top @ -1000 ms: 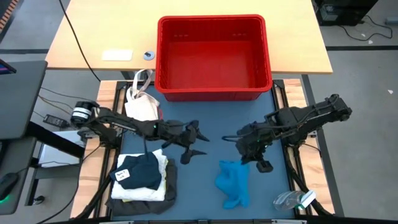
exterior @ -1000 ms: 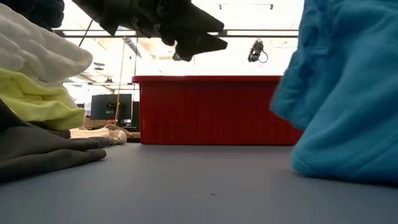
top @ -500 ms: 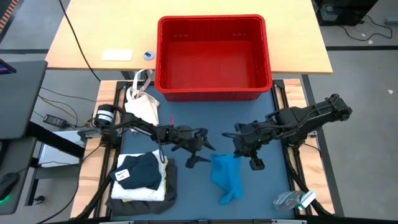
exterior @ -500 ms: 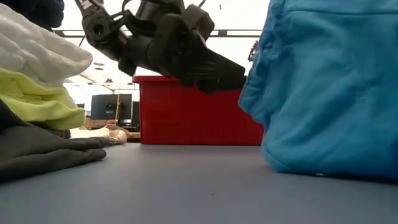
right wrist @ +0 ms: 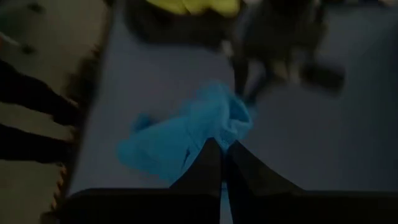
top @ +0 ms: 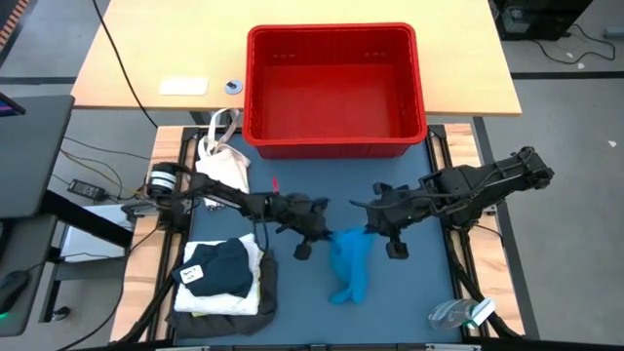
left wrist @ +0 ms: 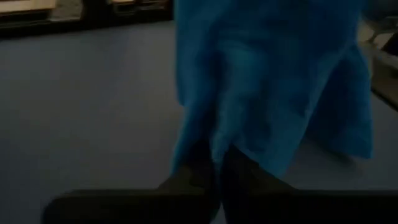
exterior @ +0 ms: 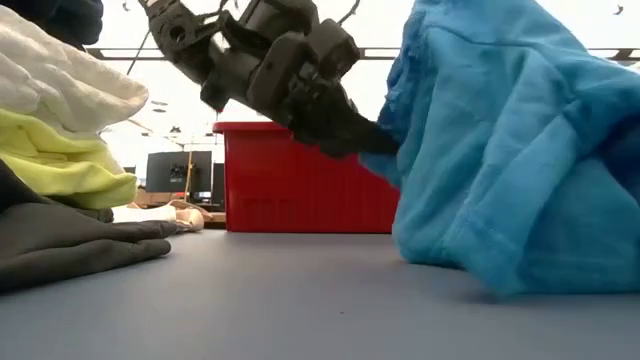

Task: Fold laundry
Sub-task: Fold the blue shorts

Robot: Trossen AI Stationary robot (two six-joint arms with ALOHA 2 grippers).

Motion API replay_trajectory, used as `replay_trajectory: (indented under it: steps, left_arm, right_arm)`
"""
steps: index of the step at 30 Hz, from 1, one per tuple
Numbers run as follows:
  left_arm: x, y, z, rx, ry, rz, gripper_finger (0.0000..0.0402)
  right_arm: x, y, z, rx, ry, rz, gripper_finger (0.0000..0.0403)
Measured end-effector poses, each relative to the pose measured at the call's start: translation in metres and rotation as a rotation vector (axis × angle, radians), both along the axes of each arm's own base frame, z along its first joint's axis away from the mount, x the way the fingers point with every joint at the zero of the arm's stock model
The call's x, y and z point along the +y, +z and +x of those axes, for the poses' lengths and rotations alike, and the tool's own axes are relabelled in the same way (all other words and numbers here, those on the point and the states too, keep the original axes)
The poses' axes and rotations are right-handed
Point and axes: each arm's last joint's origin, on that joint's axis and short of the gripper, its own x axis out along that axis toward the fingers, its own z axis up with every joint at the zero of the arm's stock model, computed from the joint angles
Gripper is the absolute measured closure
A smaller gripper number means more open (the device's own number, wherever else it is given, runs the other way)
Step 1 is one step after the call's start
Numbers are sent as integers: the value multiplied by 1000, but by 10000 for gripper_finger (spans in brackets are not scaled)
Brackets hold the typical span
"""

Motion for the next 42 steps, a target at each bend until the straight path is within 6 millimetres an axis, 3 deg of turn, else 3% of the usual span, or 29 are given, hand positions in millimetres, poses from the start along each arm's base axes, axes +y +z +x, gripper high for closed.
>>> replay_trajectory:
  steps: [5, 11, 14, 16, 19, 22, 27, 31, 37, 42]
  left_arm:
    - [24, 45, -19, 80, 67, 134, 390]
    - [49, 135, -47, 52, 205, 272, 394]
    - [52, 170, -58, 49, 232, 267, 395]
    - [51, 182, -61, 74, 245, 223, 395]
    - [42, 171, -63, 199, 242, 118, 396]
    - [25, 138, -61, 370, 204, 8, 396]
    - [-12, 78, -56, 568, 127, -118, 396]
    - [-41, 45, -47, 613, 53, -180, 395]
    - [-73, 24, -37, 647, -10, -297, 371]
    - [-71, 24, -38, 667, 18, -312, 342]
  right_arm:
    - [-14, -9, -13, 142, -211, -144, 391]
    - [-35, -11, -24, 155, -530, -385, 392]
    - [-38, -9, -26, 129, -582, -419, 392]
    - [-37, -10, -25, 141, -570, -393, 392]
    - [-31, -20, -19, 179, -525, -251, 392]
    - [-17, -41, -9, 207, -459, -44, 392]
    - [14, -92, 4, 203, -300, 290, 392]
    - [28, -134, -2, 268, -286, 501, 384]
    - [42, -167, -15, 393, -343, 716, 349]
    - [46, -168, -17, 387, -360, 714, 319]
